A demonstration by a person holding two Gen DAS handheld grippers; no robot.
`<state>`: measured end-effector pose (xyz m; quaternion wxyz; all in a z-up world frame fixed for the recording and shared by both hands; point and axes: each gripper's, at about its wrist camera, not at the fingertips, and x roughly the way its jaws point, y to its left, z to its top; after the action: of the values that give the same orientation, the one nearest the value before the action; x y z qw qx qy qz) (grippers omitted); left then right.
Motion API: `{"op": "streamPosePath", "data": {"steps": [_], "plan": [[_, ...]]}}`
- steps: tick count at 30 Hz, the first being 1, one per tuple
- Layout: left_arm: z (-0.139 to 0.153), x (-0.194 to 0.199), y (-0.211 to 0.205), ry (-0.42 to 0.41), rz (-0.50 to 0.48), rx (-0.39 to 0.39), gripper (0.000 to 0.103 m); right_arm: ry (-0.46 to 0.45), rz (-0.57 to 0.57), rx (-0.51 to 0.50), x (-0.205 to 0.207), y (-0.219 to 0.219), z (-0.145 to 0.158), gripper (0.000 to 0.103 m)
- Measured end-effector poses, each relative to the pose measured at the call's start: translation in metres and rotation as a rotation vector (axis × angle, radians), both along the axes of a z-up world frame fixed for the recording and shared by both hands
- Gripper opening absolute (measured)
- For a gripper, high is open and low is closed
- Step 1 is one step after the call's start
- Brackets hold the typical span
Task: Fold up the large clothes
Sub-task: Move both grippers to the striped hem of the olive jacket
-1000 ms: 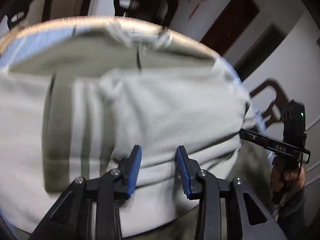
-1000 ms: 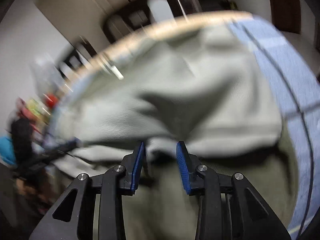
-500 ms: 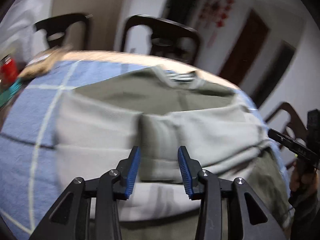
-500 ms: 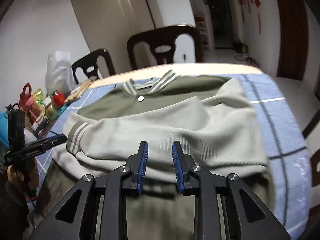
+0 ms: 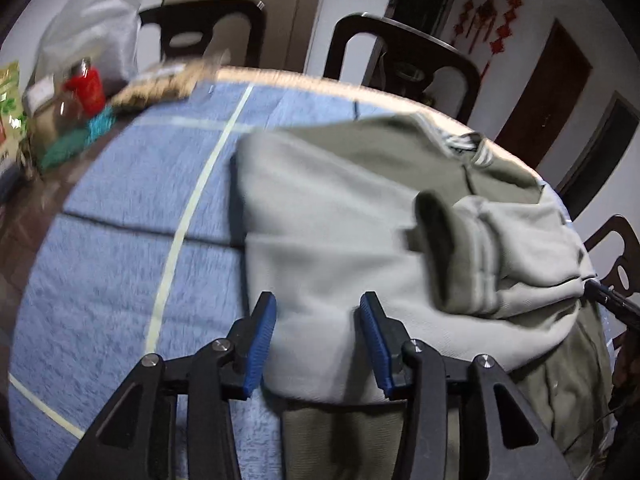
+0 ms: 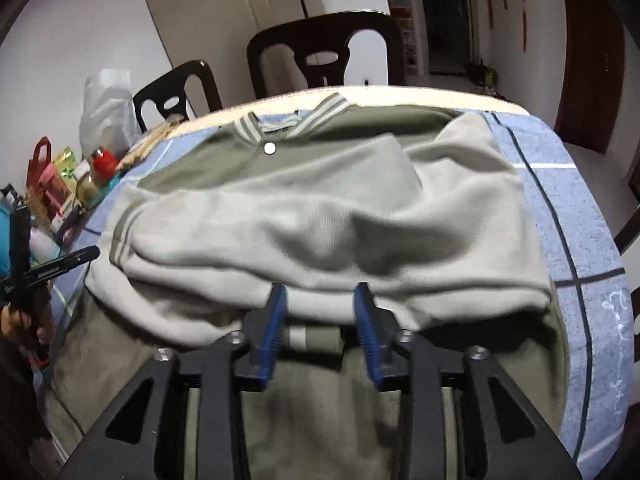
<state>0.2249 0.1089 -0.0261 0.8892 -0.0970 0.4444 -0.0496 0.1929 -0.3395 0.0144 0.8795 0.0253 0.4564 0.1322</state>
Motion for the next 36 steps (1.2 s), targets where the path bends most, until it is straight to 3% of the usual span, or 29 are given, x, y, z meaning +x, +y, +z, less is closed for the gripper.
{"op": "streamPosePath", "data": {"steps": [3,10,14,19,21,26,36], "plan": [[0.005,-0.012,0.002,-0.021,0.015,-0.034,0.046,0.036,-0.028,0.019,-0.004,-0.006,-0.010,0.039],[0.008,-0.027,0.004,-0.031,0.008,-0.008,0.046,-0.093,-0.015,0.042,-0.019,-0.003,0.021,0.039],[0.004,-0.030,0.005,-0.011,0.018,-0.040,0.046,-0.016,-0.011,0.010,-0.013,0.003,0.006,0.039],[0.021,-0.064,0.000,-0.056,-0.029,-0.045,0.054,-0.042,-0.011,0.056,-0.050,-0.013,0.019,0.042],[0.025,-0.076,-0.001,-0.068,-0.045,-0.042,0.054,-0.057,-0.025,0.050,-0.067,-0.024,0.026,0.051],[0.026,-0.097,0.000,-0.069,-0.058,-0.028,0.054,-0.042,-0.075,0.041,-0.105,-0.048,0.032,0.052],[0.018,-0.153,-0.007,-0.034,-0.097,-0.043,0.061,-0.005,-0.146,0.090,-0.183,-0.093,0.018,0.061]]}}
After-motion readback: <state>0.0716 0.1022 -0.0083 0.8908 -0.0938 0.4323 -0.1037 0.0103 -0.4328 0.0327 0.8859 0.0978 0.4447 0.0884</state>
